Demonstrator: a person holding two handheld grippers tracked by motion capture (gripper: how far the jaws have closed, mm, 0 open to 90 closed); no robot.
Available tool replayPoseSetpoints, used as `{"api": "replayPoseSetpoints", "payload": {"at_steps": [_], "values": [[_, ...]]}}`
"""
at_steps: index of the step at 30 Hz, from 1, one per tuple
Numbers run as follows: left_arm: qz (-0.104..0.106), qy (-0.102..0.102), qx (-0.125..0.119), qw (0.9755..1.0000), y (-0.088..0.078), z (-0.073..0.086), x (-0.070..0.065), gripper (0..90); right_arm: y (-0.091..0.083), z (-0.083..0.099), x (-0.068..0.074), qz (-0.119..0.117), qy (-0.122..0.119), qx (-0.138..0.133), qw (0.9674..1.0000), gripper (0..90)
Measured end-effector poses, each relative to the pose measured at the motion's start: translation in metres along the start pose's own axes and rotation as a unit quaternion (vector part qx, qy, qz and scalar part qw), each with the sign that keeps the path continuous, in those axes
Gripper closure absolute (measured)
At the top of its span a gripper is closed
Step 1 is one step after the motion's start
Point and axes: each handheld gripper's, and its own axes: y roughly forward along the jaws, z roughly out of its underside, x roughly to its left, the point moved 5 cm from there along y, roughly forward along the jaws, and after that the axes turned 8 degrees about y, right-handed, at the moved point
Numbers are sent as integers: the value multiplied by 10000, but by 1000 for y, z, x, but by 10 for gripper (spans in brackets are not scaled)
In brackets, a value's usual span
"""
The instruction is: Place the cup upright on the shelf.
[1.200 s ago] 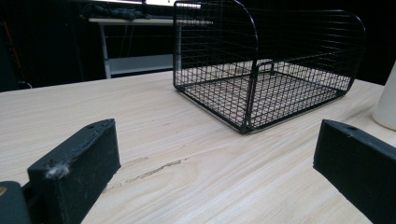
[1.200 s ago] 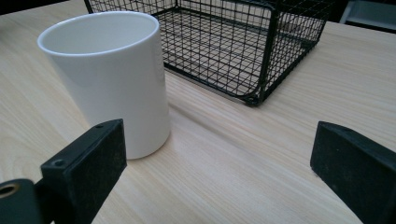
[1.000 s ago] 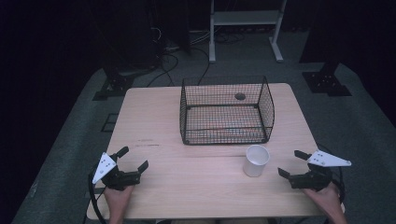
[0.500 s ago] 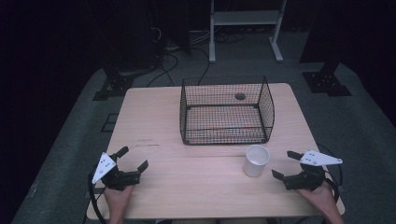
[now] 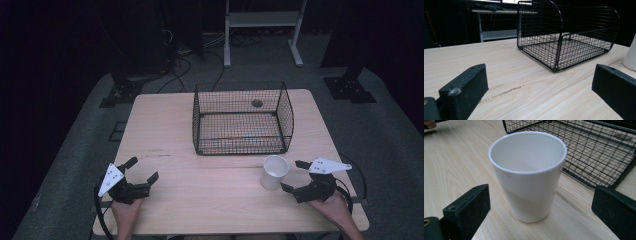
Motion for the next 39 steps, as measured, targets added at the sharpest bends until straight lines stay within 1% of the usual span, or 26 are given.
{"api": "replayPoseSetpoints", "payload": {"at_steps": [1,2,6,7,8,12,14,17,21,22,24,25,26,27,28,32,34,39], "values": [[0,0,1,10000,0,0,0,0,1,-1,1,-10,-10,10,10000,15],[-1,1,2,10000,0,0,0,0,3,-4,3,-69,-21,16,10000,15],[-7,13,-2,10000,0,0,0,0,7,-8,7,-79,-86,82,9999,15],[-9,16,-2,10000,0,0,0,0,8,-10,8,-114,-97,51,9999,15],[-10,16,-3,10000,0,0,0,0,13,-12,11,-161,-129,113,9997,15],[-23,24,-8,10000,0,0,0,0,18,-13,11,-162,-150,184,9996,15],[-35,-28,-13,10000,-1,0,1,0,21,-15,11,-157,-165,230,9995,15],[-32,-27,-18,10000,-1,0,1,0,26,-18,12,-236,-182,296,9991,15],[-30,-26,-20,10000,-1,0,1,0,31,-23,15,-261,-288,392,9985,17],[-30,-25,-19,10000,-1,0,1,0,32,-24,15,-240,-300,418,9984,33],[-31,-22,-22,10000,-1,0,1,0,34,-27,13,-247,-314,471,9981,135],[-19,-27,-35,10000,-1,0,1,0,34,-28,13,-351,-284,511,9977,145],[-19,-27,-35,10000,-1,0,1,0,34,-28,13,-351,-284,511,9977,145],[-32,-17,-36,10000,-1,0,1,0,35,-29,11,-381,-222,515,9977,183],[-32,-17,-36,10000,-1,0,1,0,35,-29,11,-411,-223,522,9975,184],[-36,-15,-35,10000,-1,0,1,0,36,-31,11,-405,-256,597,9971,188],[-42,-9,-15,10000,-1,0,1,0,36,-34,13,-412,-286,639,9967,190],[-32,-2,-22,10000,-1,0,1,0,36,-48,18,-634,-356,662,9952,191]]}}
